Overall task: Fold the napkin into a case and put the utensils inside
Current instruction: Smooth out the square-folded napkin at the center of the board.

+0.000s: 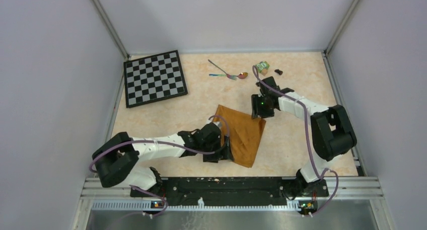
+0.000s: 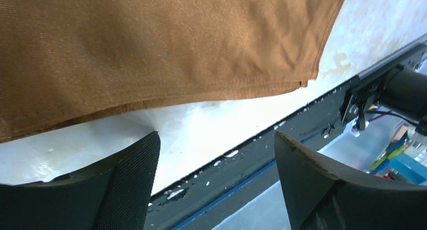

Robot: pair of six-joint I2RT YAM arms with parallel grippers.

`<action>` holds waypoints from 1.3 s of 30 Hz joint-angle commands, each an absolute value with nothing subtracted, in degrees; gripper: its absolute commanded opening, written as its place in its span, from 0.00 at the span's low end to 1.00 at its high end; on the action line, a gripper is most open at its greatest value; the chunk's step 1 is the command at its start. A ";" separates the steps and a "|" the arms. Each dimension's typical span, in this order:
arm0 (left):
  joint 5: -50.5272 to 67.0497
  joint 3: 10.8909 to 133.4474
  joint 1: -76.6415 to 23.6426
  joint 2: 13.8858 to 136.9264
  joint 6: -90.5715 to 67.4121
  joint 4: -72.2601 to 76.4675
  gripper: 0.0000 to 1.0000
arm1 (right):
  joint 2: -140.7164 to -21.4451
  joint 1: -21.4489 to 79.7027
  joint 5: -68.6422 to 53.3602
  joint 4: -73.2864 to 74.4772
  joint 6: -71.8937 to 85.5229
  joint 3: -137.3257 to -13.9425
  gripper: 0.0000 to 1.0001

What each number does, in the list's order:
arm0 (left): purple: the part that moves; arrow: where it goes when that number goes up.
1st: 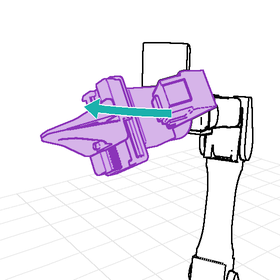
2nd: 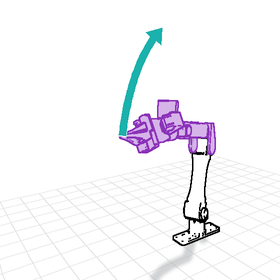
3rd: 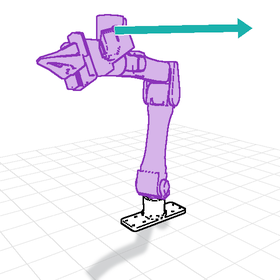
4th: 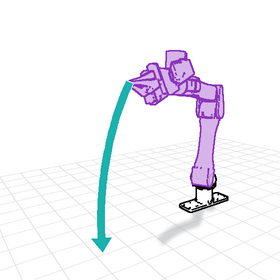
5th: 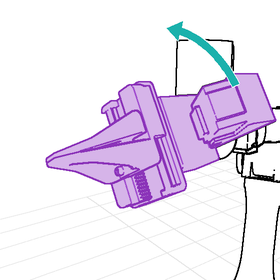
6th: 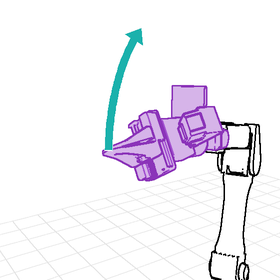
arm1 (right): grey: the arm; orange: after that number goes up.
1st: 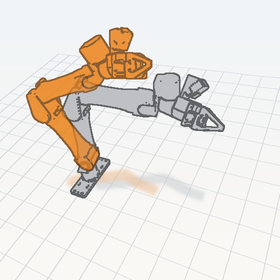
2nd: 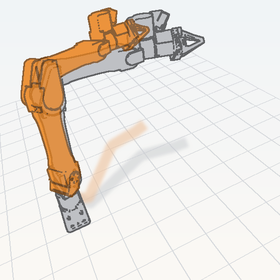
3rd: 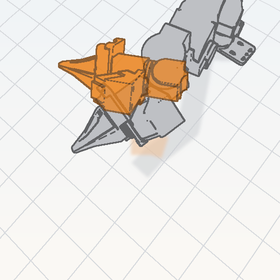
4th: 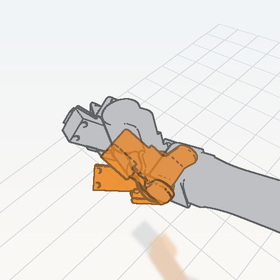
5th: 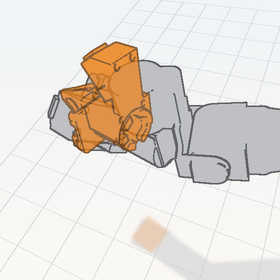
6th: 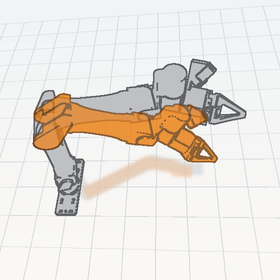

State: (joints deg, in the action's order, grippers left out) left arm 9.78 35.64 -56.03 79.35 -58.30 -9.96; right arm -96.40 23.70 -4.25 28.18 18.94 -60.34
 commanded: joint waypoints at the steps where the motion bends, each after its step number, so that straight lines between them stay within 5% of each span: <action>1: 9.41 39.56 -57.65 78.01 -56.89 -14.56 0.90 | -90.29 23.41 -3.68 31.08 16.83 -59.72 0.54; 8: -2.15 39.84 -54.95 62.65 -52.69 -23.50 0.99 | -81.69 18.85 -13.28 26.31 20.25 -44.70 0.58; 13: 4.25 37.88 -41.22 59.72 -46.95 -24.33 0.97 | -85.06 18.30 -18.97 17.80 22.06 -41.51 0.54; 19: 5.00 37.29 -35.49 63.29 -42.53 -21.49 0.83 | -96.68 19.32 -23.74 11.73 22.77 -51.89 0.43; 25: 7.06 36.64 -33.93 66.43 -42.16 -20.52 0.57 | -98.23 22.12 -16.24 21.95 19.86 -62.93 0.50; 28: 9.42 35.71 -33.90 66.24 -42.60 -21.58 0.49 | -92.75 22.08 -13.44 25.54 19.74 -58.41 0.54; 32: 16.08 30.96 -33.95 65.00 -45.19 -18.25 0.44 | -82.91 22.26 -26.78 22.15 24.91 -46.59 0.54; 39: 16.80 27.14 -34.50 62.17 -46.41 -18.26 0.38 | -75.28 24.75 -33.87 15.83 34.70 -33.84 0.38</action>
State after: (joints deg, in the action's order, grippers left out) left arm 15.07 27.88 -34.28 64.97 -45.52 -20.27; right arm -77.41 22.92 -29.32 19.46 29.26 -36.67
